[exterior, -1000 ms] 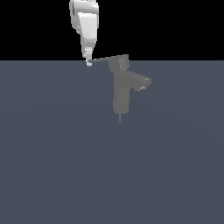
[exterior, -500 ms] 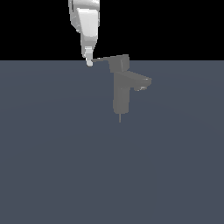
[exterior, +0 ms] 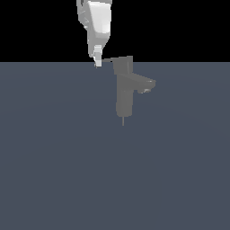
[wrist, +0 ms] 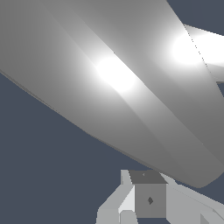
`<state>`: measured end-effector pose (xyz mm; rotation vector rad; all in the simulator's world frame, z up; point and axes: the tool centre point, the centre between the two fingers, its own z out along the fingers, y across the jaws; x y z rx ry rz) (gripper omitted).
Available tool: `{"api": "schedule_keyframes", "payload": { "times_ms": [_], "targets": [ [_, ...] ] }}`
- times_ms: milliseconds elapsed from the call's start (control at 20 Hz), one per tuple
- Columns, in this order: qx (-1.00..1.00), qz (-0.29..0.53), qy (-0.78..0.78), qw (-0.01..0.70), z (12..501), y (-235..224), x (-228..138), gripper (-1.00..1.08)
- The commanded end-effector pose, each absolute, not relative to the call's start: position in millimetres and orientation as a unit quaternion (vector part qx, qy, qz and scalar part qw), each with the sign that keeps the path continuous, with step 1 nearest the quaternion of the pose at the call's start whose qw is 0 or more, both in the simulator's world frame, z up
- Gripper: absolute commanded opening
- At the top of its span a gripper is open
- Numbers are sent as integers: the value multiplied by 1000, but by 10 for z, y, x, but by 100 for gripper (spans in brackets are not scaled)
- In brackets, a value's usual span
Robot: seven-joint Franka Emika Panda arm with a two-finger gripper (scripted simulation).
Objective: Turn on the faucet by rotating a designated handle.
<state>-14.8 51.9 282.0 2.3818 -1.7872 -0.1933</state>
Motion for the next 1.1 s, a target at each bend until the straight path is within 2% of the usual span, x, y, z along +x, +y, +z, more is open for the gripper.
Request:
{"api": "schedule_keyframes", "payload": {
  "times_ms": [0,550,650,1050],
  "targets": [
    [791,-63,-604,79,2871,315,-204,-100],
    [791,-62,-604,77,2974,-130,-486,-100],
    [795,-66,-598,80,2913,2,-479,-100],
    [793,-64,-601,79,2942,-501,-378,-100]
  ]
}}
